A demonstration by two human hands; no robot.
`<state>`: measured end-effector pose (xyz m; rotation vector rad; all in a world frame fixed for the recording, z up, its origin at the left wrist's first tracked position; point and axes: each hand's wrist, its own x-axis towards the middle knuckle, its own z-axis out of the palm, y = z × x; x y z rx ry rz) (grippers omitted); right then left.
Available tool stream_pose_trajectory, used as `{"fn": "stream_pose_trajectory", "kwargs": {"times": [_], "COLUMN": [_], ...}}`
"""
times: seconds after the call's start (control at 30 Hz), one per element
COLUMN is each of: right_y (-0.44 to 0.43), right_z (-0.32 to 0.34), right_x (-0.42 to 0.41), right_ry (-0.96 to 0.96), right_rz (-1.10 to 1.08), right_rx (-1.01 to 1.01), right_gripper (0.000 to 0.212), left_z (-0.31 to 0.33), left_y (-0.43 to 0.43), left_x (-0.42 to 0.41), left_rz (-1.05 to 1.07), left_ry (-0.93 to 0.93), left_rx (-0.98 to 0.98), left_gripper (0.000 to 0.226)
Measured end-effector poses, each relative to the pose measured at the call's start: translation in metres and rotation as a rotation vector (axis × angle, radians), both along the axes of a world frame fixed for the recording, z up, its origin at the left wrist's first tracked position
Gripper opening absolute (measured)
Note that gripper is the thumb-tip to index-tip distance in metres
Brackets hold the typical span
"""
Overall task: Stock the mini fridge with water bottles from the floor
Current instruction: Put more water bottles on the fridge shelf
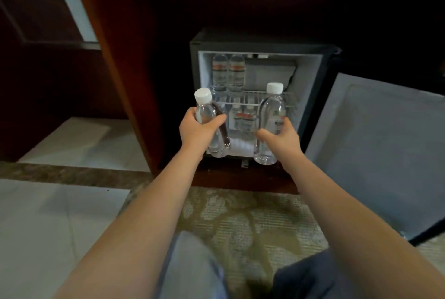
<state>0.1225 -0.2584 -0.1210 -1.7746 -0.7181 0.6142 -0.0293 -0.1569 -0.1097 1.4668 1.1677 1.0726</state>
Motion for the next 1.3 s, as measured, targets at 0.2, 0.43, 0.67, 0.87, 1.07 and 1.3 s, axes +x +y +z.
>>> {"fn": "stream_pose_trajectory", "kwargs": {"times": [0.2, 0.43, 0.67, 0.87, 1.07, 1.3], "right_y": [0.049, 0.128, 0.196, 0.216, 0.223, 0.205], "right_z": [-0.016, -0.013, -0.023, -0.037, -0.033, -0.04], "right_x": [0.057, 0.095, 0.117, 0.134, 0.145, 0.151], "right_ry": [-0.045, -0.138, -0.244, -0.419, -0.521, -0.667], "right_rz": [-0.11, -0.19, -0.164, -0.108, -0.05, -0.073], "right_rx": [-0.006, 0.171, 0.195, 0.126, 0.042, 0.023], "right_gripper": [0.083, 0.063, 0.063, 0.059, 0.065, 0.055], "left_z": [-0.048, -0.068, -0.072, -0.071, -0.073, -0.074], "left_y": [0.037, 0.087, 0.122, 0.137, 0.14, 0.14], "left_x": [0.059, 0.087, 0.114, 0.123, 0.128, 0.127], "left_rz": [0.095, 0.163, 0.087, 0.032, 0.003, 0.0], "left_ry": [-0.1, -0.299, -0.303, -0.248, -0.259, -0.267], "left_rx": [-0.103, -0.184, -0.124, -0.045, -0.042, -0.049], "left_gripper": [0.046, 0.031, 0.03, 0.028, 0.027, 0.032]}}
